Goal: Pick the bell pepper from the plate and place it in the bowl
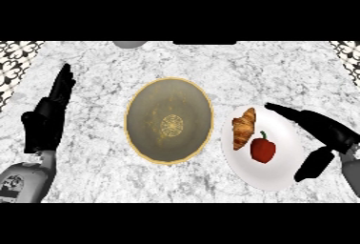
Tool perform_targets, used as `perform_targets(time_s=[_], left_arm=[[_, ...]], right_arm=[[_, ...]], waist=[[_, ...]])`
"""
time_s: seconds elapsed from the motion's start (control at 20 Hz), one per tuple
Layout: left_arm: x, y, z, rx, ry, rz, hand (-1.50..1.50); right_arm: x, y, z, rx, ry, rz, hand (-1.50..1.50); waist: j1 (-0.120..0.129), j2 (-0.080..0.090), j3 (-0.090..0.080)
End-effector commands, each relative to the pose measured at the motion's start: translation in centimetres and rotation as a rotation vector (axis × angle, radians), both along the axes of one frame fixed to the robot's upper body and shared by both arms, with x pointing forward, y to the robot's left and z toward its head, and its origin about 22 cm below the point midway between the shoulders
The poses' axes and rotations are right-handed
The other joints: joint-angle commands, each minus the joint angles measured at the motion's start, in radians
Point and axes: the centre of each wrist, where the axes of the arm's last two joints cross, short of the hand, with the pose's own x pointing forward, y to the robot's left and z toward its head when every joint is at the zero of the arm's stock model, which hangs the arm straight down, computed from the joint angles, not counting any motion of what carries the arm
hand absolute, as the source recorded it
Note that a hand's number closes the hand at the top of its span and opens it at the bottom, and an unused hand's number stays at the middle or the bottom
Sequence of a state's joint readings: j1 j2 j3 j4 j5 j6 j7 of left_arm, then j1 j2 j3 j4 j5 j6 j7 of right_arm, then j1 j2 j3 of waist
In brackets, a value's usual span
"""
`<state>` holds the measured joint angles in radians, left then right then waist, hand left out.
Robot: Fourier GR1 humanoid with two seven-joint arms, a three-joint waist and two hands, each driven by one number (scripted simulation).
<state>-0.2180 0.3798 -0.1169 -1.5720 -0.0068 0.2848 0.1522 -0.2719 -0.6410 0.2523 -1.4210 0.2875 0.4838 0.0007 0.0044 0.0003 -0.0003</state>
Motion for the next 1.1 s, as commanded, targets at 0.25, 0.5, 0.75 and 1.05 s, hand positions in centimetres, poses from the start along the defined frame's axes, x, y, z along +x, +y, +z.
perform_targets(time_s=[0.25, 0.5, 0.75, 1.05], left_arm=[[-1.1, 1.1, -0.7, 0.008, -0.005, 0.006, 0.0], [-0.5, -0.5, 0.7, 0.006, 0.012, 0.007, 0.0], [0.2, 1.3, 0.6, 0.002, -0.016, 0.003, 0.0], [-0.1, -1.0, 0.4, -0.009, 0.0, 0.021, 0.0]], right_arm=[[1.1, 4.4, -2.8, -0.103, 0.062, -0.049, -1.5], [2.6, 3.1, -5.7, -0.112, 0.077, -0.038, -1.5], [1.3, 1.7, -7.8, -0.082, 0.064, -0.031, -1.5], [0.4, 2.1, -10.5, -0.145, 0.075, 0.041, 1.5]], waist=[[0.001, 0.0, 0.0], [0.004, 0.0, 0.001], [0.0, 0.0, 0.001], [-0.001, 0.0, 0.001]])
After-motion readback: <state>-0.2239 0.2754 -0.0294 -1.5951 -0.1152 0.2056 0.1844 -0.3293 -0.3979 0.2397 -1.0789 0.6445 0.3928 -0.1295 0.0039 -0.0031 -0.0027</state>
